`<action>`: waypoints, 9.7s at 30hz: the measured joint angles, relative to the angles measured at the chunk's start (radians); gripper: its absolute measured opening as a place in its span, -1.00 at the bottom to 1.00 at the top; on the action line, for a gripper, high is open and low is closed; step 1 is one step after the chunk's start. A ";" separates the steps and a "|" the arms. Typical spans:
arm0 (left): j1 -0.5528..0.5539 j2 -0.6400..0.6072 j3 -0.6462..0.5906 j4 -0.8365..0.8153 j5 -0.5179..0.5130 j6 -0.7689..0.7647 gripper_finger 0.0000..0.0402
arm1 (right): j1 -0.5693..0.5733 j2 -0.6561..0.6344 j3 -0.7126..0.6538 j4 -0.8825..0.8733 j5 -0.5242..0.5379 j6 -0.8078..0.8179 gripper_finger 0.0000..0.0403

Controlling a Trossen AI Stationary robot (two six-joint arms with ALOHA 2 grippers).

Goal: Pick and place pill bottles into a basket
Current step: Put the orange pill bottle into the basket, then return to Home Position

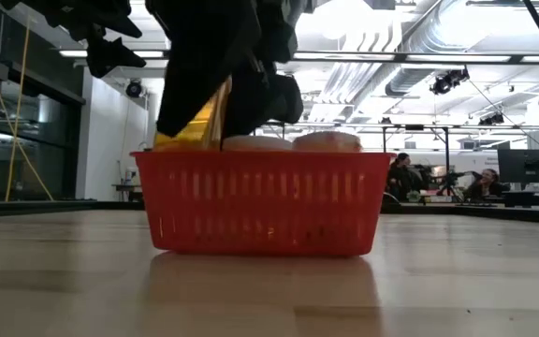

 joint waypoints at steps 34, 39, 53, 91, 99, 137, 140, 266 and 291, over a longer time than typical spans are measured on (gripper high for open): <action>0.000 0.000 0.000 -0.024 0.007 0.011 0.43 | -0.051 -0.006 0.002 -0.083 -0.095 -0.020 0.01; 0.000 0.000 0.000 -0.024 0.007 0.012 0.43 | -0.053 -0.007 0.002 -0.083 -0.100 -0.020 0.15; 0.000 0.000 0.000 -0.023 0.006 0.027 0.43 | -0.082 -0.008 0.111 -0.139 -0.137 -0.060 0.26; -0.001 -0.400 0.000 0.052 0.073 -0.189 0.43 | -0.253 -0.190 0.381 -0.233 -0.002 -0.405 0.26; 0.000 -0.409 0.000 0.054 0.130 -0.217 0.43 | -0.256 -0.292 0.380 -0.280 0.126 -0.423 0.26; -0.713 -0.303 -0.301 0.627 -0.558 -0.197 0.43 | -0.317 -0.915 -0.537 0.361 0.087 -0.307 0.26; -0.714 -0.303 -0.301 0.627 -0.555 -0.193 0.43 | -0.317 -0.946 -0.578 0.374 0.068 -0.289 0.26; -0.274 -0.637 -0.686 0.752 -0.107 -0.044 0.43 | -0.456 -2.243 -1.815 0.952 0.047 -0.297 0.26; -0.275 -0.637 -0.686 0.559 -0.193 -0.018 0.43 | -0.481 -2.243 -1.815 0.829 -0.002 -0.183 0.26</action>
